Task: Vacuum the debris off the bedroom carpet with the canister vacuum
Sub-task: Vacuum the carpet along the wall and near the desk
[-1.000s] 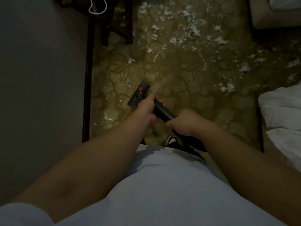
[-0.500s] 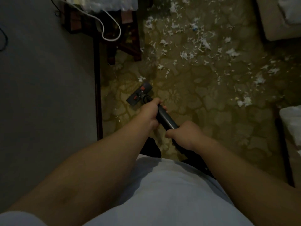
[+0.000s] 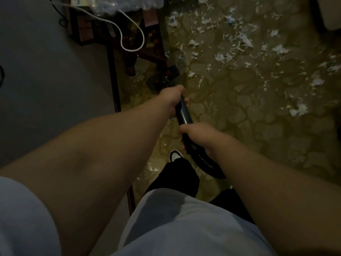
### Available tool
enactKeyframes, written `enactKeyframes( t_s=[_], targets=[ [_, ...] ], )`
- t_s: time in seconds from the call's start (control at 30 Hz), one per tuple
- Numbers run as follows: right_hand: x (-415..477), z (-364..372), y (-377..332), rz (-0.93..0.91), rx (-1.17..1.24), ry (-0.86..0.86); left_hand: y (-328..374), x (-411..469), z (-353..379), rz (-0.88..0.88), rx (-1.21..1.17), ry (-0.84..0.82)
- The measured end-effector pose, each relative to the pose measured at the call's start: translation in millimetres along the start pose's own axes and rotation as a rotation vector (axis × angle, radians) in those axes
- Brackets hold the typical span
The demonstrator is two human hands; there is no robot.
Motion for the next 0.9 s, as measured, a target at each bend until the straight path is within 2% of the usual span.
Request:
enactKeyframes(
  t_s=[0.2, 0.47, 0.67, 0.9],
  targets=[
    [2.5, 16.1, 44.1, 0.075, -0.002, -0.032, -44.8, 6.0, 2.5, -0.061, 0.079, 0.004],
    [-51.5, -27.2, 97.4, 0.078, -0.058, -0.077, -102.2, -43.0, 43.1, -0.15, 0.06, -0.019],
    [-94.1, -97.5, 159.4, 0.077, -0.227, -0.131, -175.9, -87.7, 104.6, -0.181, -0.131, 0.004],
    [-140.3, -174.5, 244.4, 0.078, -0.618, -0.155, -292.6, -147.7, 168.5, -0.211, -0.412, 0.045]
  ],
)
Point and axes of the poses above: each hand's wrist, its own x-axis towards the middle knuckle, its own z-axis out of the palm, y = z × x, the point moved 9 cm from there along x, towards the middle knuckle
